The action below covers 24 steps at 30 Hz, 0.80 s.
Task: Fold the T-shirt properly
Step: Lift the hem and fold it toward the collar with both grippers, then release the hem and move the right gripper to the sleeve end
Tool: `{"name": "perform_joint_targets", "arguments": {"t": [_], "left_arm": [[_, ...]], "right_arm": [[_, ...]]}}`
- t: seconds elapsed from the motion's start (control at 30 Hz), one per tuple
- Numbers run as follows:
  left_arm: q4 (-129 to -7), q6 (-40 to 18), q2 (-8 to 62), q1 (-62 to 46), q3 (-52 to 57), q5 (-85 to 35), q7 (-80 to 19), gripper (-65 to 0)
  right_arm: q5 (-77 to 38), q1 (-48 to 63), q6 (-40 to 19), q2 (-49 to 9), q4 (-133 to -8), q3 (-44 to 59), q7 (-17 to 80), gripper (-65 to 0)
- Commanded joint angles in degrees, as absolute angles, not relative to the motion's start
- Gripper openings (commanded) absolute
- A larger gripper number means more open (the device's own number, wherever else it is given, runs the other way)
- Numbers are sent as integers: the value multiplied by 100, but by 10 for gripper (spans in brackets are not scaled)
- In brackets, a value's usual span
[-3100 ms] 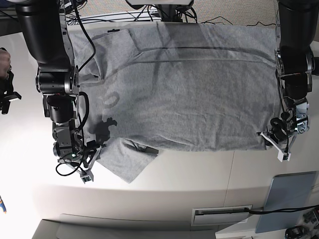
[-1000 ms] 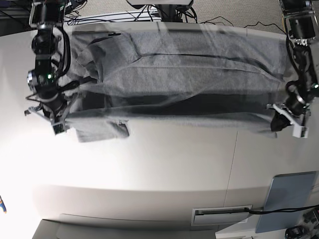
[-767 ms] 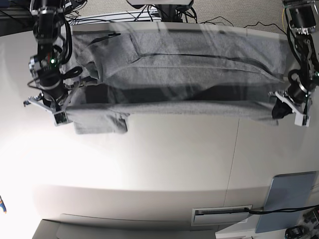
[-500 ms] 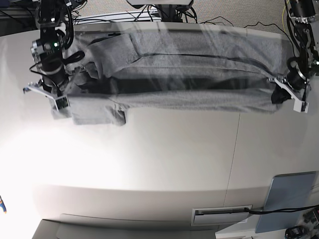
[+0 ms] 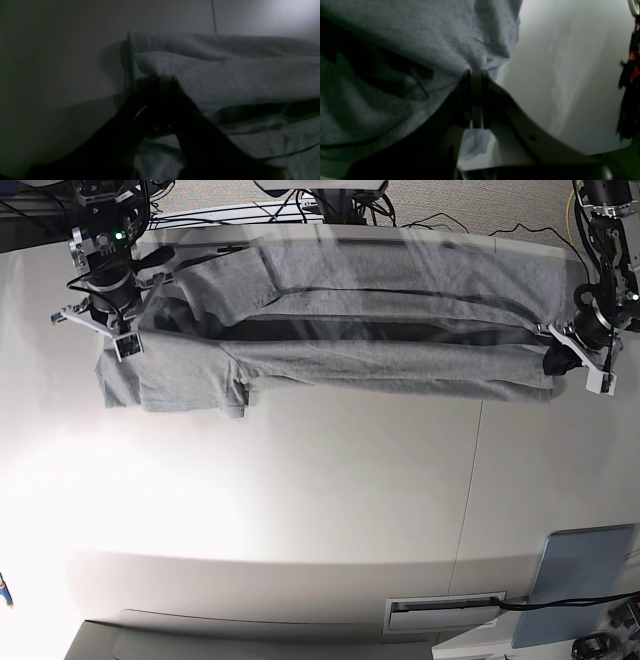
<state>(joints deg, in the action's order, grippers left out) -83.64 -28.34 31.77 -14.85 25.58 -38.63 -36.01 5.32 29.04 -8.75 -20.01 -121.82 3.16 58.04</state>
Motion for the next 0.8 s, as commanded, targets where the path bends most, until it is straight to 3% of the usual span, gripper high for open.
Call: {"name": "perform_joint_targets", "arguments": {"t": [0.0,0.23,0.77], "left_arm": [[-8455,-2834,3306,-1448,2613,-3918,-3511,-650],[-8455,-2832,3306,-1448,2613,-3918,-3518,-650],[-8455,-2862,3304,-1647,3129,-4130,-3859,-650]], "right_arm": [[607,2969,-819,-2075,-12363,355,5723,-650],[867,3369,-755,-2062,-13069,355,5784,-650],[904,3446,-749,-2062,-13093,355,5889,-650]]}}
